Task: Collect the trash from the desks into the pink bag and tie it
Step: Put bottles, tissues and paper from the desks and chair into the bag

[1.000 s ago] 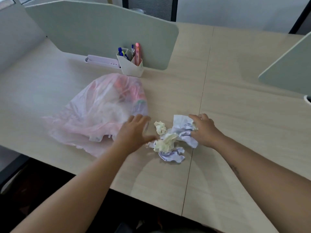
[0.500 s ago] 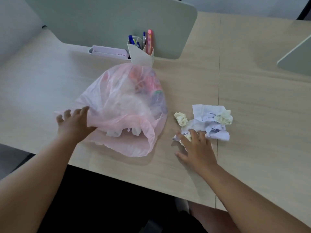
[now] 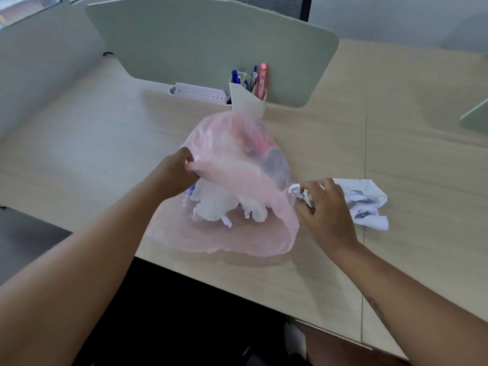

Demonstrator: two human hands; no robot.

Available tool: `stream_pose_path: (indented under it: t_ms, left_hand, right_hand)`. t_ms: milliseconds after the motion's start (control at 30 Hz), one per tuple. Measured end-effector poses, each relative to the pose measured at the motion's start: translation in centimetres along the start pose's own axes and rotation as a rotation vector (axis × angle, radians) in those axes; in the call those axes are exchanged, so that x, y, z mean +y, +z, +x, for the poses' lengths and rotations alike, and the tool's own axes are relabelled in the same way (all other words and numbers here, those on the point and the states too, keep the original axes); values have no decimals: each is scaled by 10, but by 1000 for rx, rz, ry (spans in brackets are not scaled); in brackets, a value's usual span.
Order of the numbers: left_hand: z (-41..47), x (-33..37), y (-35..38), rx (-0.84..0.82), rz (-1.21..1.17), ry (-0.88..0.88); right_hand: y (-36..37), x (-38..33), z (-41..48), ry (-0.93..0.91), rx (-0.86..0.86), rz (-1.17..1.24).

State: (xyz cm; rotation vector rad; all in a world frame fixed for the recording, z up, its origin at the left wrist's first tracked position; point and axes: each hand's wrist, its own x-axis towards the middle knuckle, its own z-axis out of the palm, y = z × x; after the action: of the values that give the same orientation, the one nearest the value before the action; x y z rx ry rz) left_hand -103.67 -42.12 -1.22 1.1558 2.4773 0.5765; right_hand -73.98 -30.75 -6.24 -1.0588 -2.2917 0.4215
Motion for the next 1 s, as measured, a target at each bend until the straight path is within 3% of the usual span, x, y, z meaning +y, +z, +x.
stream_pose_path:
  t_ms: [133,233,333,467,633,700,767,867,933,1000]
  left_hand:
    - [-3,33,-13,-192,-151,-71]
    - [-6,46,-17,-346,-269,-79]
    - [-11,57,-17,-191,-283,38]
    - [-20,70,-9,-113,-330,40]
    - [-28,77,12,-26,-293,35]
    - [-25,76,18,21,-259,20]
    - [-22,73,23,53,-243,-4]
    - [-18,69,29,67,-241,-28]
    - [-16,68,32,62,-232,-27]
    - [-16,68,35,55,-219,-16]
  right_hand:
    - [16,-53,7,-255,-51,129]
    - [36,-69,0,-340,-113,129]
    - [58,-61,-2,-377,-219,33]
    - [93,-24,-19,-303,-540,-201]
    - [86,-15,-24,-324,-608,-237]
    - [63,-18,-19,-375,-520,-158]
    - [41,-9,-16,-415,-304,-125]
    - [15,32,-11,-254,9,-214]
    - [1,63,-6,-64,51,-265]
    - [-5,89,0,87,-49,-347]
